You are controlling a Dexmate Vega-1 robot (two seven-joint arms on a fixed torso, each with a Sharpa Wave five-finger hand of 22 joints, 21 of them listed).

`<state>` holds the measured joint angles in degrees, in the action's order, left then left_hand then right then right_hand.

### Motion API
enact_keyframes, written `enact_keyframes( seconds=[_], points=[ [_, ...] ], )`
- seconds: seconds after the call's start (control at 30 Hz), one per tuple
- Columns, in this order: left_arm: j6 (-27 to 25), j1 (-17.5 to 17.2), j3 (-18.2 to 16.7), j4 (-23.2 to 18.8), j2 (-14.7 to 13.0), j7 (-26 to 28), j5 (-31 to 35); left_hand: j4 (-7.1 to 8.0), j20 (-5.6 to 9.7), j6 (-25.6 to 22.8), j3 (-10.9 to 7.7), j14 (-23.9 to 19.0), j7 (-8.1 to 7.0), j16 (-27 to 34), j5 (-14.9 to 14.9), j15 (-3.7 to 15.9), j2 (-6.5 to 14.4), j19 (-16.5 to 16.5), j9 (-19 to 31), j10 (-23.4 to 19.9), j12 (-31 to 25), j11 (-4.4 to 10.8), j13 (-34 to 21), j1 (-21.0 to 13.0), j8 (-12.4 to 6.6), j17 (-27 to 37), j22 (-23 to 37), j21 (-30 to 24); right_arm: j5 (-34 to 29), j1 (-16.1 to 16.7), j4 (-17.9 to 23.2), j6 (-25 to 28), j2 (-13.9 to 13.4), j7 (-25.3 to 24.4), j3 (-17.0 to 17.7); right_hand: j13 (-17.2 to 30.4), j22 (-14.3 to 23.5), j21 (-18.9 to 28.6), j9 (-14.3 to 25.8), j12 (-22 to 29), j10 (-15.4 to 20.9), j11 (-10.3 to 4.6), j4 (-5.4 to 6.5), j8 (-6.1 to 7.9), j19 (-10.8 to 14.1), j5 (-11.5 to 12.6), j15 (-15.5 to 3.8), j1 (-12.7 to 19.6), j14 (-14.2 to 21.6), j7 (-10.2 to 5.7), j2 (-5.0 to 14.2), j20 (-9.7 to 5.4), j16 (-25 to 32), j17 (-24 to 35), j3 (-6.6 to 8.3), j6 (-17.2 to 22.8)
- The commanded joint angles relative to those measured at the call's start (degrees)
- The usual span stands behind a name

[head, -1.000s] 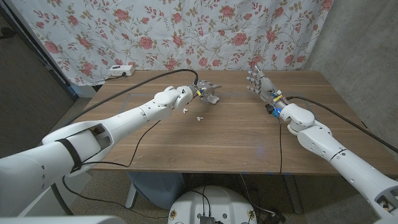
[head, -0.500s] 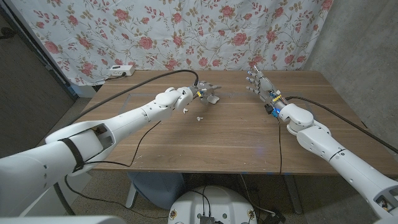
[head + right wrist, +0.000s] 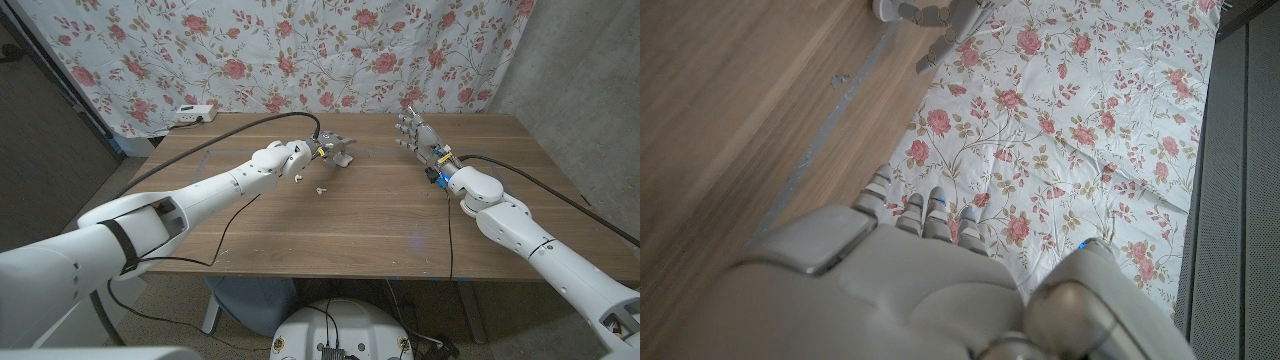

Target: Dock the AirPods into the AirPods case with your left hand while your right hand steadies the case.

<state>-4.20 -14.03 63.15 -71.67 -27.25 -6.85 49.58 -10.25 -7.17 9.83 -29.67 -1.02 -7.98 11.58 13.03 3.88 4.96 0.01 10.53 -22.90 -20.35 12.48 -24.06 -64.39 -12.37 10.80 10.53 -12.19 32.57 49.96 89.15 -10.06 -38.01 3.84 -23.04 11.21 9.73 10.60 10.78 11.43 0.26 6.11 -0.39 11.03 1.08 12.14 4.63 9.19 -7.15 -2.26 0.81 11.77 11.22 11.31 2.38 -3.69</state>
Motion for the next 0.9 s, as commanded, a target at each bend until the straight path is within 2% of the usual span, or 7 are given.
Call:
enact_keyframes(
  seconds=[0.03, 0.33, 0.43, 0.47, 0.57, 0.9],
  points=[
    [0.3, 0.5, 0.8, 1.4, 0.6, 0.3, -0.4, 0.20, -0.16, 4.7, 0.35, -0.2, 0.20, 0.1, 0.3, 0.06, -0.1, -0.1, 0.2, 0.0, -0.5, -0.03, -0.5, -0.9, 0.08, 0.2, 0.2, -0.1, 0.3, 0.3, 0.0, 0.0, 0.0, -0.2, 0.1, 0.1, 0.2, 0.2, 0.2, 0.2, -0.2, -0.01, -0.23, 0.44, -0.4, -0.2, -0.08, 0.2, -0.3, 0.08, 0.35, 0.25, 0.4, 0.2, -0.17, 0.2],
    [0.6, 0.9, 1.4, 2.0, 1.0, 0.4, -0.4, 0.31, -0.20, 4.2, 0.84, -0.6, 0.16, 0.2, 0.2, 0.12, -0.1, 0.1, 0.2, -0.1, -0.7, -0.01, -0.8, -1.3, 0.00, 0.2, 0.2, -0.2, 0.3, 0.3, 0.0, 0.0, 0.0, -0.2, 0.1, 0.1, 0.2, 0.2, 0.2, 0.2, -0.2, -0.01, -0.25, 0.66, -0.4, -0.2, -0.10, 0.1, -0.3, -0.15, 0.36, 0.25, 0.4, 0.2, -0.22, 0.9],
    [1.6, 0.7, 0.3, 2.6, 1.3, -0.2, -3.1, 0.34, -0.19, 3.9, 0.94, -0.8, 0.10, 0.2, 0.2, 0.25, -0.1, 0.2, 0.2, -0.2, -0.7, 0.00, -0.9, -1.4, -0.09, 0.2, 0.2, -0.2, 0.2, 0.3, 0.0, -0.1, 0.1, -0.3, 0.0, 0.1, 0.2, 0.2, 0.2, 0.2, -0.2, -0.01, -0.25, 0.63, -0.4, -0.2, -0.07, 0.1, -0.3, -0.18, 0.36, 0.25, 0.4, 0.2, -0.24, 0.9],
    [0.6, 0.6, 1.0, 1.9, 1.0, 0.8, -1.3, 0.35, -0.16, 3.7, 0.98, -0.9, 0.03, 0.3, 0.2, 0.22, -0.1, 0.2, 0.2, -0.3, -0.8, 0.00, -0.9, -1.5, -0.16, 0.2, 0.2, -0.2, 0.3, 0.3, 0.0, -0.1, 0.2, -0.2, 0.0, 0.1, 0.2, 0.2, 0.2, 0.2, -0.2, -0.01, -0.25, 0.63, -0.4, -0.2, -0.10, 0.1, -0.3, -0.18, 0.36, 0.25, 0.4, 0.2, -0.24, 0.9],
    [1.1, 0.8, 1.2, 2.1, 1.0, 0.6, -1.3, 0.35, -0.20, 3.5, 1.04, -1.0, 0.10, 0.3, 0.2, 0.25, -0.1, 0.3, 0.2, -0.4, -0.8, 0.00, -1.0, -1.6, -0.21, 0.2, 0.2, -0.2, 0.2, 0.4, 0.2, 0.0, 0.1, -0.4, 0.0, 0.1, 0.2, 0.2, 0.2, 0.2, -0.2, -0.01, -0.26, 0.61, -0.4, -0.2, -0.07, 0.1, -0.3, -0.19, 0.37, 0.25, 0.4, 0.2, -0.25, 0.8],
    [1.7, 0.2, 1.1, 2.5, 1.3, 2.8, -2.0, 0.49, 0.07, 1.7, 1.62, -3.6, -0.10, 1.2, 0.2, 2.01, 0.7, 1.1, 0.2, -3.2, -2.6, 0.01, -1.9, -2.6, -0.52, 0.4, 0.2, -0.4, 0.2, 0.7, 0.7, 0.0, -0.1, -0.7, 0.2, 0.1, 0.2, 0.3, 0.2, 0.2, -0.2, 0.00, -0.27, 0.59, -0.4, -0.2, -0.06, 0.0, -0.4, -0.22, 0.37, 0.25, 0.4, 0.2, -0.27, 0.9]
  ],
)
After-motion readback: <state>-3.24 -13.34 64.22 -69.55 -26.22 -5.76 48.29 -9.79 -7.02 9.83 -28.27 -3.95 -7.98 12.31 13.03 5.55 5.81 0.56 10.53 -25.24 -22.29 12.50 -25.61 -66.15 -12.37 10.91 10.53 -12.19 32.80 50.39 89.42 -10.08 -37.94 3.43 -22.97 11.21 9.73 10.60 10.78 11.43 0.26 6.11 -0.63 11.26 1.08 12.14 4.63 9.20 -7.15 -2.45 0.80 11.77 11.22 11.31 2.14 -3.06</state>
